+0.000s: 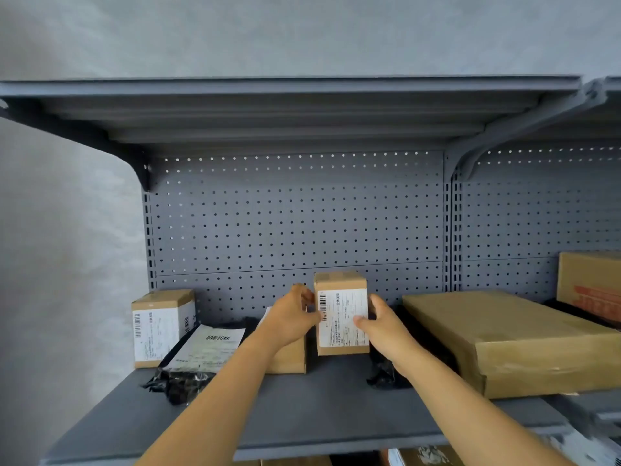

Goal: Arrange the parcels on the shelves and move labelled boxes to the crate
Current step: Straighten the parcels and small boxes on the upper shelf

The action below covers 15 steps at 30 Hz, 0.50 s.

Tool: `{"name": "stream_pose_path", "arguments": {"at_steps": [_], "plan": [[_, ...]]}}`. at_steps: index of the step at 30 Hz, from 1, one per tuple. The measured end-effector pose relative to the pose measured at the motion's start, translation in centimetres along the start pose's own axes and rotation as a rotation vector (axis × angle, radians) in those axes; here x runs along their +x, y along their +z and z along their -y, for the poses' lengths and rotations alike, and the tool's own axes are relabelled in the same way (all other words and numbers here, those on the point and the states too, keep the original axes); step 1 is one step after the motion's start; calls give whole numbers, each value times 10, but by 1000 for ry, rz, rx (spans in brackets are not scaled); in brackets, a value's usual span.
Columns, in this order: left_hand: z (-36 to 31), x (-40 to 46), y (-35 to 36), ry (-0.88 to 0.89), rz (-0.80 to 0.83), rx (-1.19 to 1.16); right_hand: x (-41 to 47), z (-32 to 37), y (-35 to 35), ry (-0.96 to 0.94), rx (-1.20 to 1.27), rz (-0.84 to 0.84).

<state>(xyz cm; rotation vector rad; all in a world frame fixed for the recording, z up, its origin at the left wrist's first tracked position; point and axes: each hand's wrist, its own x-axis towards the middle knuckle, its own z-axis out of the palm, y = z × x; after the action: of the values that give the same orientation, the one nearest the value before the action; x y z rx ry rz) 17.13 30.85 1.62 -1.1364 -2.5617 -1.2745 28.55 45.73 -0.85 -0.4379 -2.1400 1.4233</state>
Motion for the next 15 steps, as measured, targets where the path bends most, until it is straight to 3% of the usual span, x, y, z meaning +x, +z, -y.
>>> {"name": "stream_pose_path", "arguments": {"at_steps": [7,15], "plan": [[30,36,6,-12,75,134,39,-9,23,28,-150,12],[45,52,6,12,72,232,51,-11,23,-6,-319,159]]}}
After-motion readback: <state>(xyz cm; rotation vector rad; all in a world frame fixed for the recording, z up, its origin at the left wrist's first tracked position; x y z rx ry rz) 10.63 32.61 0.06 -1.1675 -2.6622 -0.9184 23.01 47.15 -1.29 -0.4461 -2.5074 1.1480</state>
